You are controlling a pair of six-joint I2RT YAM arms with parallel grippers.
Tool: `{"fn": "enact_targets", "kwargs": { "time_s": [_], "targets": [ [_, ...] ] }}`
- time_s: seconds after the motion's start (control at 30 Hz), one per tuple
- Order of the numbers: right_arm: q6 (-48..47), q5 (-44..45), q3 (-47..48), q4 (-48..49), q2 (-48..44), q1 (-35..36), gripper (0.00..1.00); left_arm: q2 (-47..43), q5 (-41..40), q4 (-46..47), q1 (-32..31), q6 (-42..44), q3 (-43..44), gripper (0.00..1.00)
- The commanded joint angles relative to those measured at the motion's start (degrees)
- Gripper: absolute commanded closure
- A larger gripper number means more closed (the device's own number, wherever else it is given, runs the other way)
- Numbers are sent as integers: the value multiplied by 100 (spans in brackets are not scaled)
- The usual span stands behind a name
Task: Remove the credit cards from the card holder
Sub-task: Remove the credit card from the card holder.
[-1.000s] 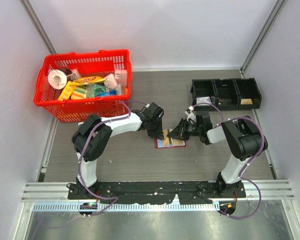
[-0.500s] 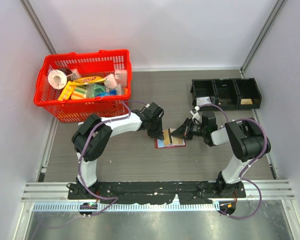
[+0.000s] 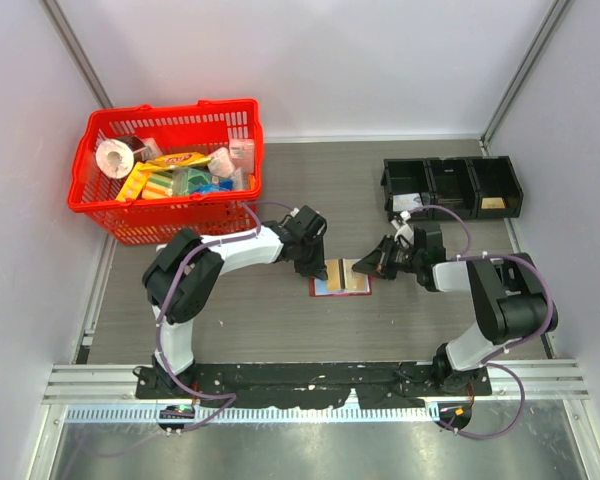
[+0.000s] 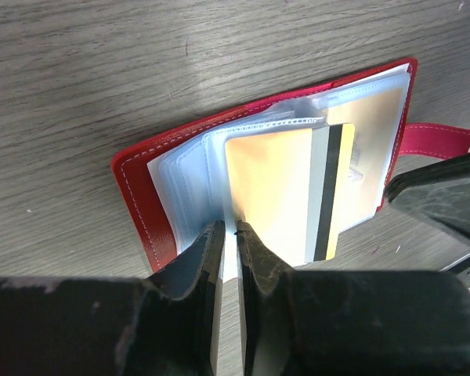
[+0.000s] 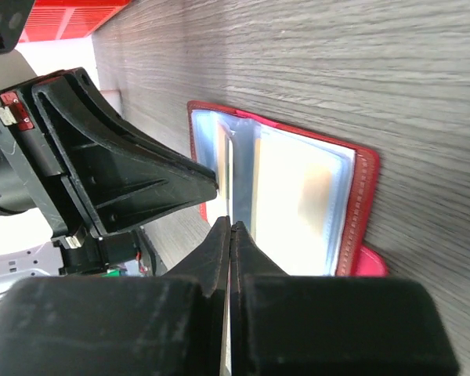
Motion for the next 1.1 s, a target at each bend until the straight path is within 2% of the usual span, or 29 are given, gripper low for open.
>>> {"fn": "enact_targets", "kwargs": {
  "time_s": [0.0, 0.07, 0.1, 0.23, 0.37, 0.7, 1.07],
  "targets": [
    [-497, 207, 147, -705, -313, -104, 99, 81, -471, -586, 43, 246, -293, 83],
    [-497, 146, 156, -671, -296, -87, 93, 81, -436, -559, 35, 254, -293, 83],
    [-506, 146, 182, -671, -304, -34, 84, 81, -436, -559, 43, 263, -293, 83],
    [-489, 207, 349, -601, -278, 230, 68, 99, -401, -524, 43, 272, -302, 83],
    [-234, 278, 419, -294, -112, 353, 64, 117, -401, -515, 43, 281, -285, 83],
    [-198, 410, 534, -117, 364, 538, 68, 161, -375, -489, 43, 281, -223, 83],
    [74, 76, 393, 471, 610, 546, 83, 213, -357, -515, 43, 299, -170, 83]
  ]
}}
